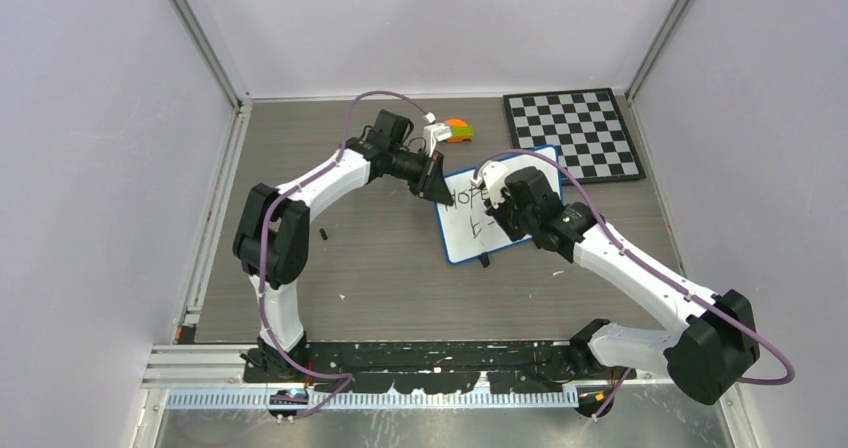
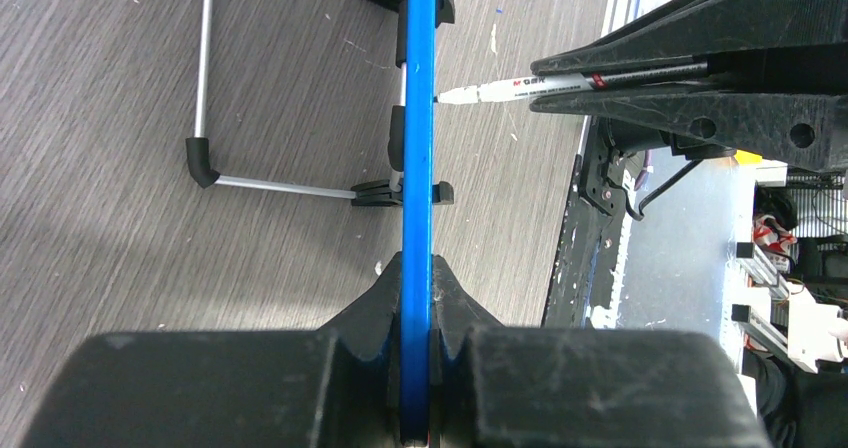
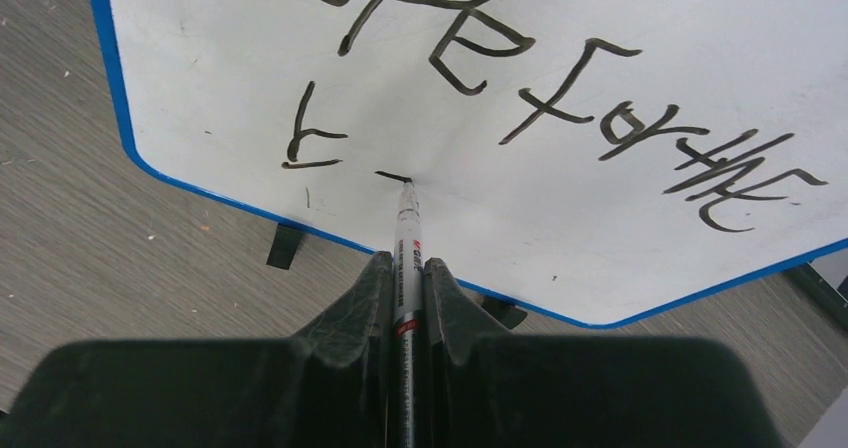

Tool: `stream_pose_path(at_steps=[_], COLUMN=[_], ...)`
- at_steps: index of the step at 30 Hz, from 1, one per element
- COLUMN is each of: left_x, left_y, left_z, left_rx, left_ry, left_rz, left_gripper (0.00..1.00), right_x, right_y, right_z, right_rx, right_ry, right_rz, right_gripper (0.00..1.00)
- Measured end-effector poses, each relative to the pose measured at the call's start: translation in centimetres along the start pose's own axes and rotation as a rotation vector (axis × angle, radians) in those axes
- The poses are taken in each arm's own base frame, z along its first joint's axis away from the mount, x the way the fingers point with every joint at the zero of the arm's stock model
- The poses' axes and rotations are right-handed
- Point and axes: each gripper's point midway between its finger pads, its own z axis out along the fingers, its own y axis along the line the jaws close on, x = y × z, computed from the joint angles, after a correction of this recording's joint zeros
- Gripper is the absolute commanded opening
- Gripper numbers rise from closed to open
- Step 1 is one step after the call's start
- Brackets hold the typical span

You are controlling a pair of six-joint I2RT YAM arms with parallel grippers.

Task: Write a sentence on the whiteboard

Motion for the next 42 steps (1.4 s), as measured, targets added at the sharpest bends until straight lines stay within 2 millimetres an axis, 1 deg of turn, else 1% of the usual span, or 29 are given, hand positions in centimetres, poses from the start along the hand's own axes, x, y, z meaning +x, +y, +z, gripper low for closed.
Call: stream_pose_path(at_steps=[5, 10, 23, 32, 42], left_x=[-0.1, -0.1, -0.1, -0.1, -0.1], left_y=[0.1, 0.2, 0.2, 0.3, 0.3], left_z=[-0.1, -0.2, -0.2, -0.3, -0.3], left_rx=[-0.003, -0.004, -0.004, -0.006, -0.006], left_ry=[-0.003, -0.004, -0.004, -0.006, -0.006], left_rz=[-0.004, -0.005, -0.005, -0.005, -0.005], left_gripper=[0.00, 0.00, 0.00, 0.00, 0.00], right_x=[-0.3, -0.5, -1.1, -0.9, -0.4], right_y=[-0.7, -0.7, 0.8, 1.3, 0.8], right_z=[0.0, 0.1, 0.2, 0.5, 0.5], right_rx=[0.034, 0.035, -0.048, -0.080, -0.053], right_ry=[-0.009, -0.020, -0.046, -0.040, -0.019], right_rz=[0.005, 0.012, 0.035, 0.030, 0.004], right_gripper=[0.00, 0.00, 0.00, 0.00, 0.00])
